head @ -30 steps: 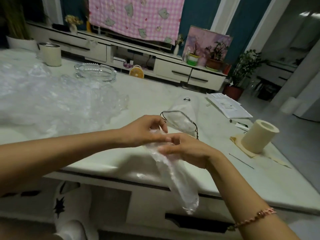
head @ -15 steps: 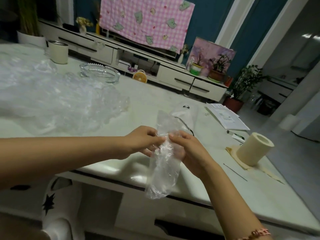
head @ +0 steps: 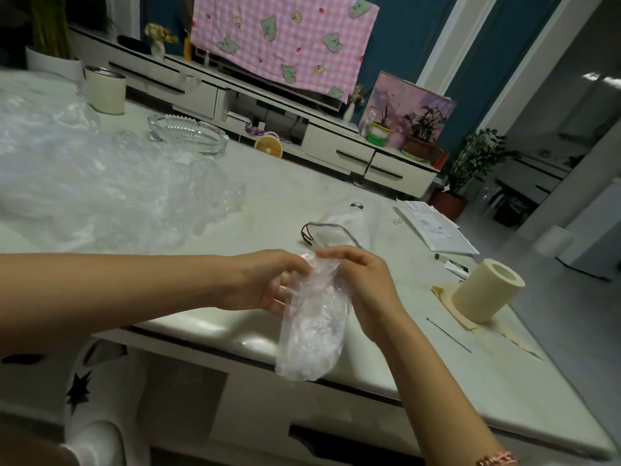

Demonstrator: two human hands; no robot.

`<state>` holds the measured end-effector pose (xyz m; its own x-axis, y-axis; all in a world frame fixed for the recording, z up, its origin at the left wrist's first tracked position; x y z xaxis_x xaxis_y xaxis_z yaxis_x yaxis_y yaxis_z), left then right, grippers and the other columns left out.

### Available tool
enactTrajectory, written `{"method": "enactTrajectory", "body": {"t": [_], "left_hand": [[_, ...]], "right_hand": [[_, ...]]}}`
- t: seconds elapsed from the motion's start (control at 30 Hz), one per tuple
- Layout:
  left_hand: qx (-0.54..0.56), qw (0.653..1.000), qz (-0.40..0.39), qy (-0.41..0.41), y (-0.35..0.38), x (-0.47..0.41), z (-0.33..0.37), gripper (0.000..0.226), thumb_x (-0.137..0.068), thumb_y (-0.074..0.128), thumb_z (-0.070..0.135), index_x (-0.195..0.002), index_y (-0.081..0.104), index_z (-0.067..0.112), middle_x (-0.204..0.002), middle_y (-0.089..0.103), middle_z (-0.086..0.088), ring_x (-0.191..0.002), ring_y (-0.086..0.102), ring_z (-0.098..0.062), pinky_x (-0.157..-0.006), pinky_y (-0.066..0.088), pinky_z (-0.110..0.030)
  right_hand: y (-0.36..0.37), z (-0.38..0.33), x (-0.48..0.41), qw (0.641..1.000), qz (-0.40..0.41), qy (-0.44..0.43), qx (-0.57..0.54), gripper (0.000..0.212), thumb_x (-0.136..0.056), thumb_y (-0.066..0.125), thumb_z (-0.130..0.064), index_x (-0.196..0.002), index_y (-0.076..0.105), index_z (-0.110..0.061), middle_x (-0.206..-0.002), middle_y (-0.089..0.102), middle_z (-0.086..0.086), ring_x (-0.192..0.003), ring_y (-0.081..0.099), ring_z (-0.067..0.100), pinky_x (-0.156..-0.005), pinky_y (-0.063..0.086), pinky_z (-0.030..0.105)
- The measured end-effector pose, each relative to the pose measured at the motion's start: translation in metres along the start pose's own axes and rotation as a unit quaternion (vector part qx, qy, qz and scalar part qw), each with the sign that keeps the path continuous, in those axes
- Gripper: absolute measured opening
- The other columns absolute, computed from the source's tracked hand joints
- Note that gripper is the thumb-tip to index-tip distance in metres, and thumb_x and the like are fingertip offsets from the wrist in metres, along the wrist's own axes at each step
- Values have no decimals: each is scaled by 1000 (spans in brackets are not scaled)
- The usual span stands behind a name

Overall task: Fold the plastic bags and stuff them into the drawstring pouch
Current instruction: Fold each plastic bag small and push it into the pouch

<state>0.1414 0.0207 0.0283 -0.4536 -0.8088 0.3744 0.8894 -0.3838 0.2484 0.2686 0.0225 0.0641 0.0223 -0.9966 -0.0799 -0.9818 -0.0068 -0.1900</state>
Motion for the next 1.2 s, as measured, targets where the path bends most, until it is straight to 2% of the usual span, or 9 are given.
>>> {"method": "enactTrajectory", "body": {"t": [0.13,0.27,0.33,0.43,0.53,0.67,0.87,1.1,1.2], "left_hand": [[30,999,39,18,-11,0,6,11,-93,43,11,-100,52,10,-74,60,-4,-48,53,-13,-45,46,-20],[46,997,55,42,-20,1,13,23,-92,42,10,-112,54,10,-91,56,-10,-70,51,-20,-53,52,-24],[61,995,65,49,-22,3,15,25,-93,43,9,-115,54,6,-91,56,-13,-72,54,-21,-52,54,-24],[58,992,97,50,-25,7,14,14,-93,45,8,-105,53,5,-77,54,-9,-55,59,-16,-43,51,-21],[36,987,136,79,-30,10,11,14,-92,48,3,-103,56,0,-81,60,-11,-61,62,-17,-42,48,-20],[-22,986,128,102,-25,10,7,12,-90,52,5,-95,62,8,-92,64,-12,-77,62,-22,-54,54,-24],[-107,985,45,125,-9,11,12,55,-73,69,47,-113,62,10,-101,69,-6,-91,66,-16,-70,53,-27],[-116,972,105,175,-13,12,13,31,-87,63,5,-117,58,5,-108,65,-15,-84,65,-20,-63,58,-27],[-93,978,89,166,-11,13,11,24,-91,56,2,-115,56,2,-103,66,-19,-69,68,-26,-61,59,-30]], "right_hand": [[-14,-23,7,966,-26,-167,196,56,-74,52,15,-117,58,-21,-119,59,-4,-104,54,12,-88,45,18],[13,-9,27,771,-85,-361,518,88,-67,79,-18,-140,30,-27,-147,32,-2,-136,23,14,-112,17,28],[21,-12,31,754,-73,-428,493,75,-65,81,-19,-129,42,-25,-136,48,1,-128,36,16,-107,21,26],[18,-25,38,807,-41,-460,367,38,-73,72,-15,-105,57,-28,-104,63,-15,-101,53,6,-93,35,18],[17,-25,36,912,-86,-308,258,12,-80,72,-23,-83,66,-33,-85,65,-26,-84,54,-5,-78,37,8],[17,-12,25,972,-150,-101,151,15,-87,64,-18,-73,69,-14,-68,63,-3,-67,55,4,-68,41,12],[10,3,12,984,-107,-9,144,25,-90,60,-16,-79,63,6,-69,55,5,-61,49,6,-58,40,8],[2,8,5,991,-11,7,131,47,-74,79,-24,-112,51,-17,-107,57,-7,-93,56,7,-81,47,22],[8,18,3,991,-102,87,-9,43,-79,73,-15,-118,56,-12,-109,67,4,-95,66,16,-79,53,28]]}}
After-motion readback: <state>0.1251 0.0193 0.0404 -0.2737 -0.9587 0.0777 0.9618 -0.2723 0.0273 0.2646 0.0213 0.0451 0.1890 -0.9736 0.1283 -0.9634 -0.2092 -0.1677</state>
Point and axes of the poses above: each hand's wrist, its own x-axis away from the middle knuckle, its own y-axis out of the palm, z = x × y, the point moved 5 cm from there along -x, towards the middle knuckle
